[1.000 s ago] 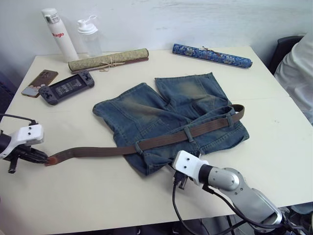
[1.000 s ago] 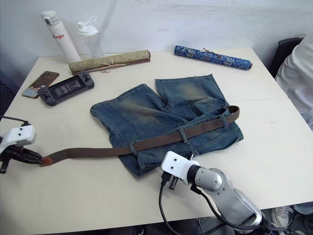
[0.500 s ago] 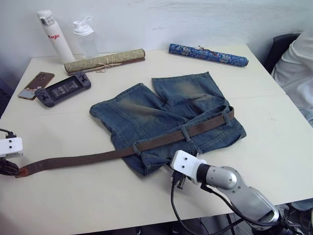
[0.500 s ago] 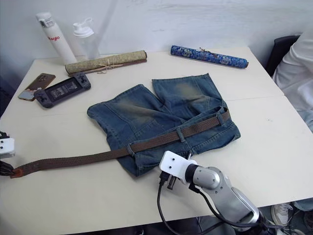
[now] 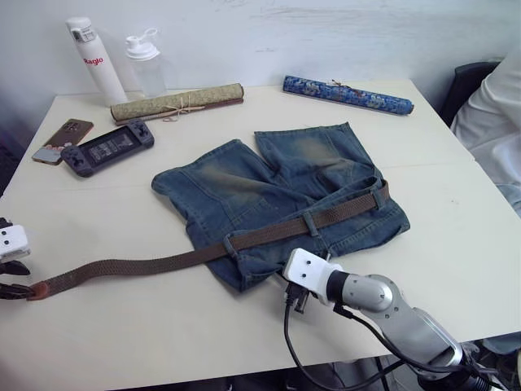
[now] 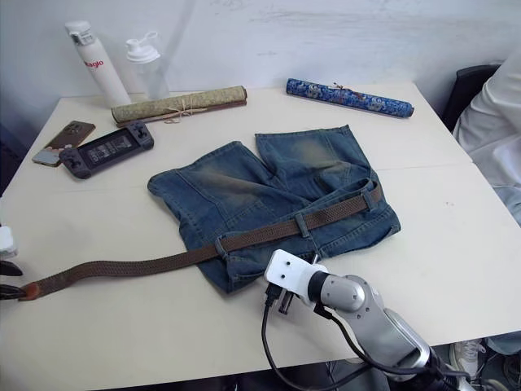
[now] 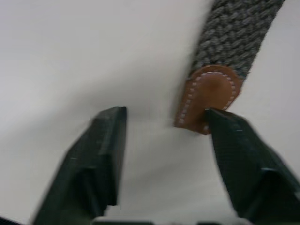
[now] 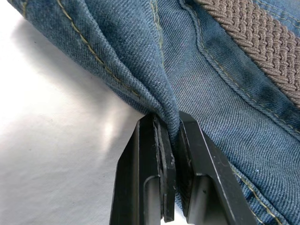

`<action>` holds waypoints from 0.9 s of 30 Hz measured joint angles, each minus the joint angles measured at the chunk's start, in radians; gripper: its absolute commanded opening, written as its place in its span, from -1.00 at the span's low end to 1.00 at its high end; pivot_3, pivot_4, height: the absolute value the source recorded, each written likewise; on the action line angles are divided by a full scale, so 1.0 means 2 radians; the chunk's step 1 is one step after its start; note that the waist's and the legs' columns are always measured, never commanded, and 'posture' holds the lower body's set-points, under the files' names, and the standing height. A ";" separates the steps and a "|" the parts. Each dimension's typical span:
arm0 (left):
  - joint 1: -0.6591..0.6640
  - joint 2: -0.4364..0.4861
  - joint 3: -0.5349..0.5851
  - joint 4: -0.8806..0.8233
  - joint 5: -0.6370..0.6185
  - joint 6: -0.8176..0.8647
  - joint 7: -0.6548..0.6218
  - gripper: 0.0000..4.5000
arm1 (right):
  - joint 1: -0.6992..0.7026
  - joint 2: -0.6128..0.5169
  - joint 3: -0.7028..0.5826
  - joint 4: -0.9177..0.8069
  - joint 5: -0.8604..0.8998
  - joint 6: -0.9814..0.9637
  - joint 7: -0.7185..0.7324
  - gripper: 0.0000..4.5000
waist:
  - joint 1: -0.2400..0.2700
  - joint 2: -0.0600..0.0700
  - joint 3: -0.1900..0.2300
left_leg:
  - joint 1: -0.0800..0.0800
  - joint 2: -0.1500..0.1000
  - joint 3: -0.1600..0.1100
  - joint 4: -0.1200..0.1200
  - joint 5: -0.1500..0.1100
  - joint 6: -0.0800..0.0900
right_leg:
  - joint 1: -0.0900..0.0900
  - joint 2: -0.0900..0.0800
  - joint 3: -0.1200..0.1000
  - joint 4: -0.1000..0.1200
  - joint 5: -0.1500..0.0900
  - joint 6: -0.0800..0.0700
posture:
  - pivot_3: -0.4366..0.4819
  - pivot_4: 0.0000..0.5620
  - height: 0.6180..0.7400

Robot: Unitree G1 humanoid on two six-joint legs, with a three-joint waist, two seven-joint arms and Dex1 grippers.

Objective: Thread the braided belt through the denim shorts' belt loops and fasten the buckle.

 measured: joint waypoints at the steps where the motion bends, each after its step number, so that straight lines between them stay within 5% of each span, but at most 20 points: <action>1: 0.001 0.000 0.004 0.000 -0.002 0.002 -0.005 0.52 | 0.000 0.002 -0.002 0.000 0.002 0.004 0.002 -1.00 | 0.000 0.000 0.000 | 0.000 0.000 0.000 0.000 0.000 0.000 | 0.000 0.000 0.000 0.000 0.000 0.000 | -0.05 -0.47 0.95; 5: 0.001 -0.004 0.017 -0.001 -0.010 0.006 -0.026 0.52 | -0.001 0.005 -0.010 0.000 0.011 0.015 0.007 -1.00 | 0.000 -0.002 0.000 | 0.000 0.000 0.000 0.000 0.000 0.000 | 0.000 0.000 0.000 0.000 0.000 0.000 | -0.05 -0.47 0.95; 7: 0.001 -0.021 0.041 -0.029 -0.046 0.000 -0.099 0.52 | 0.003 -0.003 -0.042 -0.008 0.041 0.036 0.029 -1.00 | 0.010 -0.003 0.000 | -0.001 0.000 0.000 0.001 0.000 0.000 | 0.000 -0.001 -0.001 0.000 0.000 0.000 | -0.05 -0.47 0.95; 12: 0.007 -0.025 0.041 -0.086 -0.100 0.024 -0.100 0.52 | 0.013 -0.029 -0.075 -0.020 0.062 0.043 0.053 -1.00 | 0.013 -0.004 0.000 | -0.002 0.000 -0.001 0.002 0.000 0.000 | 0.000 -0.001 -0.002 0.000 0.000 0.000 | -0.05 -0.47 0.95; 15: 0.104 -0.017 0.043 -0.267 -0.226 0.114 -0.100 0.56 | 0.037 -0.034 -0.177 -0.045 0.146 0.068 0.098 -0.52 | 0.010 -0.003 0.001 | -0.002 0.000 -0.003 0.001 -0.001 0.001 | 0.001 -0.003 0.000 0.000 0.000 0.000 | -0.05 -0.47 0.95; 16: 0.123 -0.017 0.046 -0.302 -0.248 0.133 -0.100 0.56 | 0.037 -0.038 -0.203 -0.049 0.165 0.073 0.108 -0.21 | 0.009 -0.004 0.001 | -0.002 0.000 -0.003 0.001 0.000 0.000 | 0.001 -0.003 -0.001 0.000 0.000 0.000 | -0.05 -0.47 0.95; 21: 0.153 -0.021 0.074 -0.363 -0.281 0.176 -0.100 0.56 | 0.038 -0.039 -0.237 -0.051 0.191 0.084 0.116 0.49 | 0.009 -0.003 0.001 | -0.002 0.000 -0.002 0.001 0.000 0.000 | 0.001 -0.002 -0.001 0.000 0.000 0.000 | -0.05 -0.47 0.95; 23: 0.210 -0.023 0.123 -0.484 -0.351 0.254 -0.093 0.56 | 0.031 -0.037 -0.254 -0.056 0.218 0.097 0.117 0.92 | 0.009 -0.003 0.001 | -0.002 0.000 -0.003 0.001 0.000 0.000 | 0.001 -0.001 0.000 -0.001 0.000 0.000 | -0.05 -0.47 0.95; 24: 0.258 -0.040 0.137 -0.627 -0.425 0.312 -0.057 0.56 | 0.014 -0.025 -0.251 -0.063 0.229 0.101 0.111 0.96 | 0.010 -0.002 0.002 | -0.001 0.000 -0.003 0.001 0.000 -0.001 | 0.001 -0.001 0.000 0.000 0.000 0.000 | -0.05 -0.47 0.95; 27: 0.300 -0.079 0.138 -0.732 -0.457 0.337 -0.004 0.56 | 0.002 -0.006 -0.229 -0.065 0.231 0.108 0.097 0.96 | 0.010 -0.001 0.002 | -0.001 0.000 -0.002 0.001 0.000 -0.001 | 0.001 -0.001 0.001 0.000 0.000 0.000 | -0.05 -0.47 0.95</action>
